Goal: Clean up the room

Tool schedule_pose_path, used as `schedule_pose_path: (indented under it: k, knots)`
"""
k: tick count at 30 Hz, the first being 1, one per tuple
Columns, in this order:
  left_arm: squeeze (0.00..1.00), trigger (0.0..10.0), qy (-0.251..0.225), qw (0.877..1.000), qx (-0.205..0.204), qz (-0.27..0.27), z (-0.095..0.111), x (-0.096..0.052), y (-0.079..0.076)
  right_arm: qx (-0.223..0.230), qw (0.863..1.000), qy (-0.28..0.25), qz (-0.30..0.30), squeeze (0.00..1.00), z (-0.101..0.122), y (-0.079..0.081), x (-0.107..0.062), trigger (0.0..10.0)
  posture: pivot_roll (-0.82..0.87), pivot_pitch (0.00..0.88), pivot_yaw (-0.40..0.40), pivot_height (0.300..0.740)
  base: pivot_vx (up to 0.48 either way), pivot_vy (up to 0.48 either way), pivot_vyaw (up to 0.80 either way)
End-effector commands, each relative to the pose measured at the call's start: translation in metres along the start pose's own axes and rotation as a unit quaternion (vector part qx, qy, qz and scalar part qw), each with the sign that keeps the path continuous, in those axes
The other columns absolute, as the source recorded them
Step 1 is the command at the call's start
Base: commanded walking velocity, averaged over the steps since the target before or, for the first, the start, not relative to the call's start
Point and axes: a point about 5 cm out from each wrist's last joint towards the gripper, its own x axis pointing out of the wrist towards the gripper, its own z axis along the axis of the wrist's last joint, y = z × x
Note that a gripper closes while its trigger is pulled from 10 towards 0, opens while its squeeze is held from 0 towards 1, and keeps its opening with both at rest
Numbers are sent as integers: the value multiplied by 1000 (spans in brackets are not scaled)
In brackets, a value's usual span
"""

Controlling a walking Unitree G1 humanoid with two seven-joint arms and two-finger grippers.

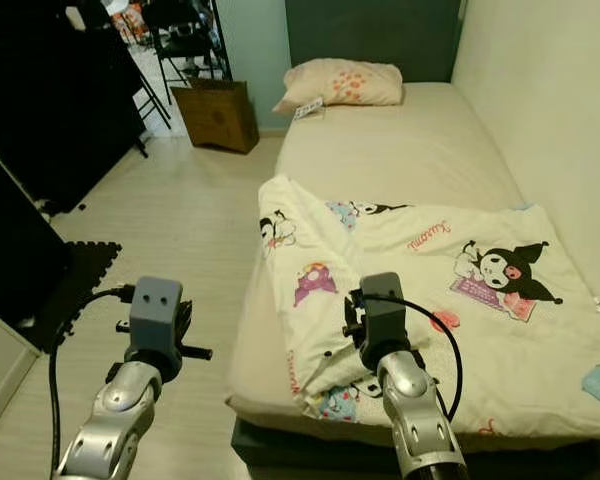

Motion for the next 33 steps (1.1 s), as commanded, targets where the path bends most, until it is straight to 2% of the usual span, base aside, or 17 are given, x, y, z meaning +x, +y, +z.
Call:
schedule_pose_path:
  k: [1,12,20,33]
  knots:
    - [0,10000,10,1000,10,9,-6,-3,8,5,1000,3,10,0,-3,6,-1,10000,-73,78,38,740,0,0,0]
    - [0,10000,6,1000,21,10,-5,-2,11,5,1000,4,5,0,-4,7,0,10000,-66,83,39,740,0,0,0]
    - [0,10000,8,1000,13,7,-5,-3,7,1,1000,3,-1,0,-2,6,2,10000,-62,87,39,740,0,0,0]
    - [0,10000,5,1000,5,13,-4,-3,11,0,1000,0,-7,0,1,5,5,10000,-55,92,42,740,0,0,0]
